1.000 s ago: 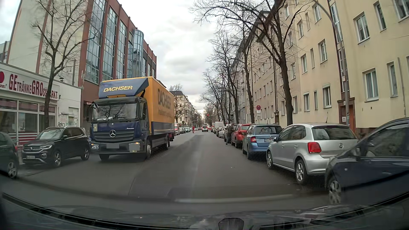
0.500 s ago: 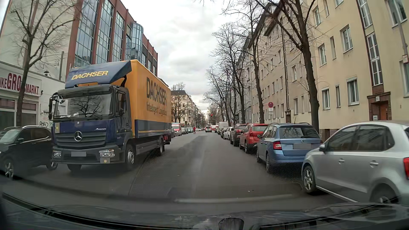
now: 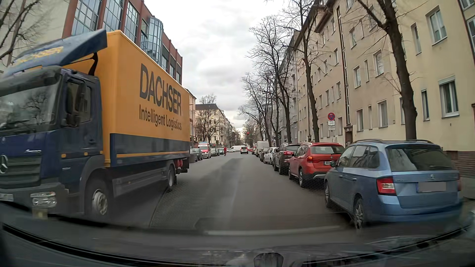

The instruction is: Follow the waypoints while adhering to traffic rules and regulations

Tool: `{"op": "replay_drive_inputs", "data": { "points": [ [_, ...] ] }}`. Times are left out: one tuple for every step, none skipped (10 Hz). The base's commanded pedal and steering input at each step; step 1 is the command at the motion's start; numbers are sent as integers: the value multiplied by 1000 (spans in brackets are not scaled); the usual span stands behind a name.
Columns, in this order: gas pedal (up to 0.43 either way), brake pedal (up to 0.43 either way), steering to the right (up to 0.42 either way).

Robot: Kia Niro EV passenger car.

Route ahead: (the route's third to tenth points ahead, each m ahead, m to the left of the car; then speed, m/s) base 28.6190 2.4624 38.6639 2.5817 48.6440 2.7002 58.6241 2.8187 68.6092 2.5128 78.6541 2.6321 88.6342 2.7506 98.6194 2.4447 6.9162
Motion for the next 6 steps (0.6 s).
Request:
{"op": "replay_drive_inputs", "data": {
  "points": [
    [110,12,-5],
    [110,18,-4],
    [110,12,-4],
    [110,12,-4],
    [110,12,-4],
    [110,12,-4]
  ]
}}
